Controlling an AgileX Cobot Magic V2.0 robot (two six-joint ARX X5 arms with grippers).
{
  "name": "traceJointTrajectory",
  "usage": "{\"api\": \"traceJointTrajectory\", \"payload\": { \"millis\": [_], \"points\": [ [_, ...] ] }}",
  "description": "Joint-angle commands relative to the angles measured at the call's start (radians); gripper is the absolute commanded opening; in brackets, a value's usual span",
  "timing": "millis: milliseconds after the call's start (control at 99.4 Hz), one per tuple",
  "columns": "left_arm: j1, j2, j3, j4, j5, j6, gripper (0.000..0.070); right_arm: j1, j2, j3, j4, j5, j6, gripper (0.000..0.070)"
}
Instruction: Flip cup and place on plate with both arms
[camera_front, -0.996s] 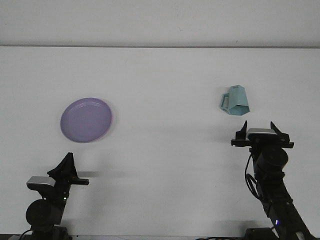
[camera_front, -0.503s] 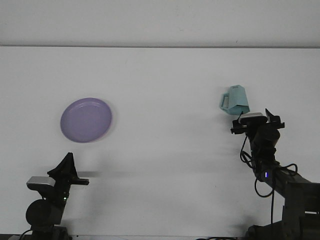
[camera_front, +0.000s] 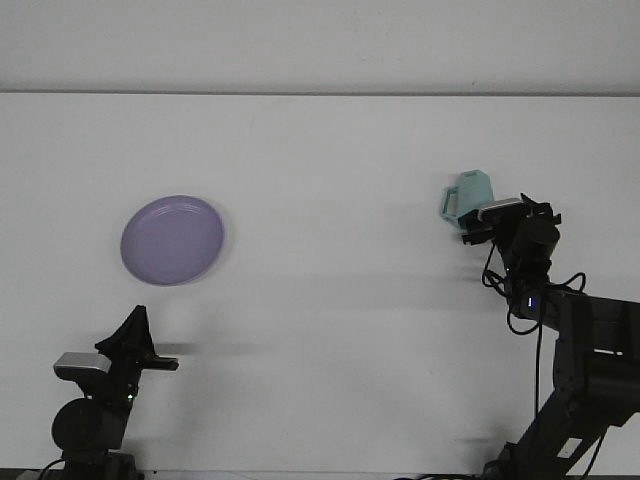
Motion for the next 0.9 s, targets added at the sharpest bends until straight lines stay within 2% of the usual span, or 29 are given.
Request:
{"api": "traceJointTrajectory", "payload": {
  "millis": [0,50,121,282,382,543,735,886],
  "points": [
    [-0.002,0.000,-0.016,0.008,0.005,0.002,0.0012,0.000,0.041,0.032,0.010,-0.022,-0.021,0.0539],
    [-0.002,0.000,-0.016,0.009,0.005,0.002,0.0012,0.000,0.058,0.049,0.010,-0.041,-0.024,0.0519],
    [-0.002,0.000,-0.016,0.008,0.005,0.002,0.0012,0.000,0.073,0.064,0.009,-0.050,-0.029,0.0427],
    [-0.002,0.000,-0.016,0.008,0.005,0.002,0.0012,-0.001,0.079,0.078,0.009,-0.080,-0.039,0.0148],
    [-0.002,0.000,-0.016,0.008,0.005,0.002,0.0012,-0.002,0.079,0.082,0.008,-0.084,-0.055,0.0008],
    [-0.002,0.000,-0.016,0.009,0.005,0.002,0.0012,-0.002,0.078,0.085,0.032,-0.092,-0.048,0.0006],
    [-0.002,0.000,-0.016,0.017,0.005,0.001,0.0011,0.001,0.007,0.085,-0.026,-0.092,0.036,0.0006],
    [-0.002,0.000,-0.001,0.017,0.005,0.000,0.0011,0.001,-0.126,0.085,-0.188,-0.091,0.149,0.0006]
  ]
}}
